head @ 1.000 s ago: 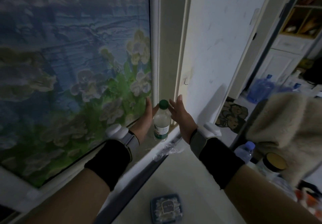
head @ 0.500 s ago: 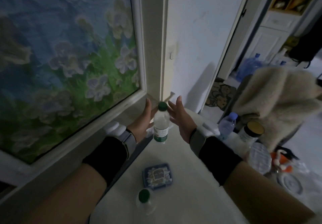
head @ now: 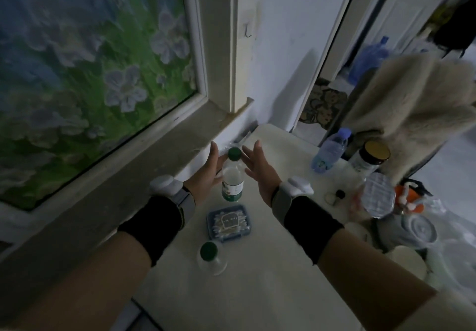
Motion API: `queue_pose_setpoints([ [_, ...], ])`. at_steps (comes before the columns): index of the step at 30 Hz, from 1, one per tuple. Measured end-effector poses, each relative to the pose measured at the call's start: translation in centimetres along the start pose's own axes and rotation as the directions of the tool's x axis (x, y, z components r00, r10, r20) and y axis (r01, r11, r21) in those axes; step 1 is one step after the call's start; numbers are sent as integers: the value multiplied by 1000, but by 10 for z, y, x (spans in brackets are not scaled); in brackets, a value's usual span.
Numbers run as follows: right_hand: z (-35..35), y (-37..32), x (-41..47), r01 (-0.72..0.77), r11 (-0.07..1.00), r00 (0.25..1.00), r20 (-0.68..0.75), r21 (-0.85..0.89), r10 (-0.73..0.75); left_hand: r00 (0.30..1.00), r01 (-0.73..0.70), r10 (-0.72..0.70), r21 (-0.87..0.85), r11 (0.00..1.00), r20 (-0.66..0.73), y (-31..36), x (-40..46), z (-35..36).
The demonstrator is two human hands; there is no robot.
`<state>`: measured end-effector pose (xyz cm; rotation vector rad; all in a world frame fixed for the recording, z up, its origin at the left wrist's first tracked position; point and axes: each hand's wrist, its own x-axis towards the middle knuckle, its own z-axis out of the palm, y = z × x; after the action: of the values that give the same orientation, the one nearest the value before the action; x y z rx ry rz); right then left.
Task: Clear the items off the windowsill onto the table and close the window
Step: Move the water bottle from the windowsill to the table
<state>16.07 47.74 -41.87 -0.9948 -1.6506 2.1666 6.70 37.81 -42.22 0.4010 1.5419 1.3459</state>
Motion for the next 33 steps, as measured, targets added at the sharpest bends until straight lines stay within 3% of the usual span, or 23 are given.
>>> queue_pose_setpoints([
  [20,-2,9,-11,-30,999,999,-24,-25,30,998,2,-8,-87,996,-66,-16,-3,-4],
  [33,-4,2,-29,-30,999,1000,-8,-24,30,997,39,-39,6,999,-72,-5,-28,-4],
])
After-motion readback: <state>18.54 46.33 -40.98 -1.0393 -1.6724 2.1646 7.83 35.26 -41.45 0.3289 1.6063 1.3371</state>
